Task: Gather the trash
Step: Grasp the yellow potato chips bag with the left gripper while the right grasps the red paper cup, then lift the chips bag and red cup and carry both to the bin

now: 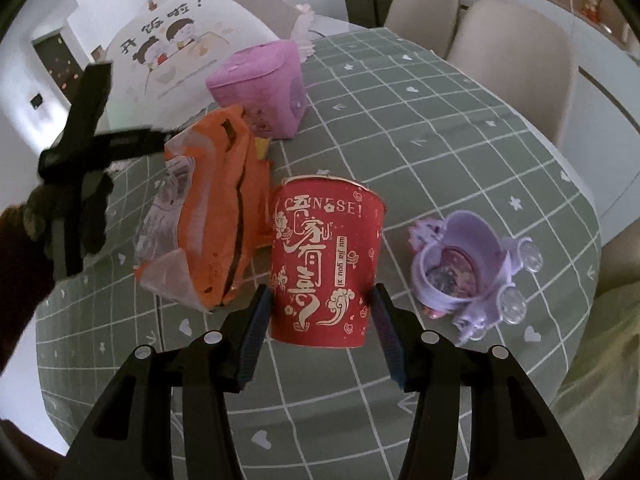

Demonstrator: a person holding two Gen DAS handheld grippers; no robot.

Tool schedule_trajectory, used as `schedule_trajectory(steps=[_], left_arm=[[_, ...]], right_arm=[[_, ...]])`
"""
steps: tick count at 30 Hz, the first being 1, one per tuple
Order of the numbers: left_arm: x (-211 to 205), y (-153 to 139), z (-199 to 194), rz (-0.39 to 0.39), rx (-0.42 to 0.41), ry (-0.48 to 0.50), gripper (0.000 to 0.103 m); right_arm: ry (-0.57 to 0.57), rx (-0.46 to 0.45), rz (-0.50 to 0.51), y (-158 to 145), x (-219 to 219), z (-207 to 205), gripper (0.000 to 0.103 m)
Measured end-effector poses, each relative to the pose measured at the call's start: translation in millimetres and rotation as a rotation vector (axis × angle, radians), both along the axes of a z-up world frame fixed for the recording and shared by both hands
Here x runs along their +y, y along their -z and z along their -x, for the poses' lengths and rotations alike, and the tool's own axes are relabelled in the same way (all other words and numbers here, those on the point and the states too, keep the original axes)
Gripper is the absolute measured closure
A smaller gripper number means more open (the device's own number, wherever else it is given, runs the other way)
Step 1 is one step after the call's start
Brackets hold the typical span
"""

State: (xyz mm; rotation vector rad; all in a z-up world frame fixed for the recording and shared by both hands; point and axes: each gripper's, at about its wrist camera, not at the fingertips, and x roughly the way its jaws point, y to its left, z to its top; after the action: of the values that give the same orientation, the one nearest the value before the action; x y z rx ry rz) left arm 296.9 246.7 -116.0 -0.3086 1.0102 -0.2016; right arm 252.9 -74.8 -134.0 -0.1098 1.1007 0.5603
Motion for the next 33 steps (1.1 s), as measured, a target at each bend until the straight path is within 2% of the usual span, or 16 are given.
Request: schedule_trajectory(steps=[3, 8, 12, 15, 17, 18, 19, 20, 25, 29, 33], left_arm=[[-0.6, -2.2, 29.1, -0.019, 0.013, -0.052, 0.091], [9.9, -14.0, 90.9, 0.058, -0.003, -0.162, 0.096], [16.6, -17.8, 136.3, 0.114, 0.004, -0.235, 0.096], [14.2, -16.7, 165.9, 0.111, 0.022, -0.25, 0.096], [14.8, -20.5, 180.5, 0.064, 0.017, -0.267, 0.091], [16.2, -24.2, 184.6, 0.051, 0.005, -0.268, 0.079], [21.1, -28.0, 187.2, 0.051, -0.017, -0.268, 0.066], [24.4, -30.8, 187.9, 0.053, -0.031, -0.271, 0.064], [34.3, -41.5, 166.6, 0.002, -0.086, -0.264, 0.063], [31.2, -23.0, 136.9, -0.041, -0.009, -0.222, 0.063], [28.6, -2.4, 120.5, -0.004, 0.067, -0.213, 0.064]], right_arm=[[0.004, -0.002, -0.001, -0.3, -0.2, 1.0, 0.054], [0.0, -0.001, -0.002, -0.9, 2.3, 4.9, 0.054], [0.0, 0.011, -0.016, -0.5, 1.2, 11.0, 0.054], [-0.005, 0.013, -0.018, -0.6, 0.1, 19.3, 0.054], [-0.005, 0.01, -0.019, -0.9, -1.8, 24.4, 0.054], [-0.004, 0.013, -0.021, -0.8, -2.7, 26.0, 0.054], [-0.002, 0.018, -0.025, -0.4, -4.0, 27.4, 0.054], [0.0, 0.023, -0.028, 0.0, -4.2, 28.1, 0.054], [0.006, 0.034, -0.022, -0.4, -6.0, 32.5, 0.054], [0.011, 0.04, -0.023, -0.7, -8.9, 37.3, 0.055], [0.015, 0.044, -0.026, -0.7, -12.8, 40.1, 0.055]])
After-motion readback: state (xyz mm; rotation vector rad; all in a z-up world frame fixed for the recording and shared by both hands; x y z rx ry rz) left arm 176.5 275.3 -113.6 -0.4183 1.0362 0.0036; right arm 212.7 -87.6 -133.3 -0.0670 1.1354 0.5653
